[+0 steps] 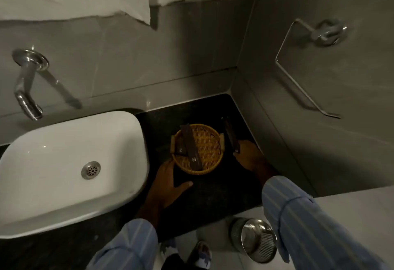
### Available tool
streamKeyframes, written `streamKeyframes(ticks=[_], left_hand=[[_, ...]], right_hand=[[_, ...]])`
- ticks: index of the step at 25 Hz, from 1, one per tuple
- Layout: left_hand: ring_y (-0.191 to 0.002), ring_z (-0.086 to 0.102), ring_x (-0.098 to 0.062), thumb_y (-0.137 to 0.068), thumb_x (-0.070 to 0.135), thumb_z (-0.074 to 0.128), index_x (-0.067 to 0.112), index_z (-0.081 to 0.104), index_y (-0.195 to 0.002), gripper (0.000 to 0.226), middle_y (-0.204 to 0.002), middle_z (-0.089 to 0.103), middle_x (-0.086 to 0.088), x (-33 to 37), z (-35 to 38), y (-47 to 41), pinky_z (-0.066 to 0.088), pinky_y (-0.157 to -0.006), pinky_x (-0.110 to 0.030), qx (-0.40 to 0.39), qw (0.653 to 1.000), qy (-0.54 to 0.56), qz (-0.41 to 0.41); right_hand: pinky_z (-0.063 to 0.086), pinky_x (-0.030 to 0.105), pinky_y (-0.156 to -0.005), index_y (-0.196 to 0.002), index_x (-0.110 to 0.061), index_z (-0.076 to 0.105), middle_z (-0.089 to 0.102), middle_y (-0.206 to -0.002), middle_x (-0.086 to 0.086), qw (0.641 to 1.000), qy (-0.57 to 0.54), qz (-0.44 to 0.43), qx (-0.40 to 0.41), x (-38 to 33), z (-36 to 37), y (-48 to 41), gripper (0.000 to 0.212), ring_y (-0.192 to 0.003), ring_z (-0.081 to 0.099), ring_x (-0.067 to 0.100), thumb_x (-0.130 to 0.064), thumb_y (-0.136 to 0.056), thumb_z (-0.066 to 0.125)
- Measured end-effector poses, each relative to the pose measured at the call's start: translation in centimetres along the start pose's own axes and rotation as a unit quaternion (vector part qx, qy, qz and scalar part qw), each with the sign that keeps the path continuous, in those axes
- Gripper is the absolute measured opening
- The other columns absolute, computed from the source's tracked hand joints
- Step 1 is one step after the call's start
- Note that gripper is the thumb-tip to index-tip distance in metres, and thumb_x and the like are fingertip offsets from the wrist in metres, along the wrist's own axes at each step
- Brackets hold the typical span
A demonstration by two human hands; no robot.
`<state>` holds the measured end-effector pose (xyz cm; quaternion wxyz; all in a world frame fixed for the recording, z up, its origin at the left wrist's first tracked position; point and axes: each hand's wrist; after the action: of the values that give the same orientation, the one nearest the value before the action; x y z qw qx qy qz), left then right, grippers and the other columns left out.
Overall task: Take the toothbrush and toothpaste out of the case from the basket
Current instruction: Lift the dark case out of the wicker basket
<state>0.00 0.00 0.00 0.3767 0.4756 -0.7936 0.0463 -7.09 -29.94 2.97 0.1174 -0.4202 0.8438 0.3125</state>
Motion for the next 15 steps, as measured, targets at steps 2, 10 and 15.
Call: streamKeyframes(ticks=[2,10,15], left_hand=[[-0.151,0.019,-0.021,-0.068,0.078,0.061,0.018,0.017,-0.156,0.116,-0.165,0.018,-0.002,-1.1,1.4,0.1,0.023,-0.120,-0.039,-0.021,0.998,-0.040,-0.050],[-0.154,-0.001,-0.026,-0.072,0.085,0.039,0.011,0.007,-0.158,0.118,-0.167,-0.003,-0.008,-4.5,5.2,1.6,0.007,-0.123,-0.042,-0.029,0.974,-0.225,-0.016],[-0.154,0.002,-0.025,-0.073,0.084,0.041,0.010,0.007,-0.157,0.118,-0.167,0.001,-0.008,-3.6,4.6,1.2,0.011,-0.124,-0.042,-0.021,0.983,-0.181,-0.024]], right_hand=[[0.055,0.042,-0.089,-0.121,-0.008,0.064,0.066,-0.118,0.014,0.999,-0.030,0.040,0.007,0.5,1.0,-1.0,0.034,-0.109,0.065,0.034,-0.023,-0.092,0.060],[0.055,0.044,-0.090,-0.120,-0.003,0.063,0.067,-0.119,0.017,0.995,-0.013,0.072,0.075,2.2,3.7,-3.5,0.037,-0.112,0.064,0.037,-0.022,-0.089,0.066],[0.056,0.043,-0.086,-0.111,0.001,0.064,0.066,-0.112,0.021,0.990,0.006,0.129,0.053,2.8,2.4,-3.7,0.034,-0.103,0.065,0.040,-0.024,-0.089,0.063]])
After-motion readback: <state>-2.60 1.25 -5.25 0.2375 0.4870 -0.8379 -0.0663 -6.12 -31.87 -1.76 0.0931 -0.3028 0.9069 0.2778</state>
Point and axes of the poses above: each hand's wrist, its own y-axis away from the middle knuckle, its own z-axis out of the palm, x = y × z
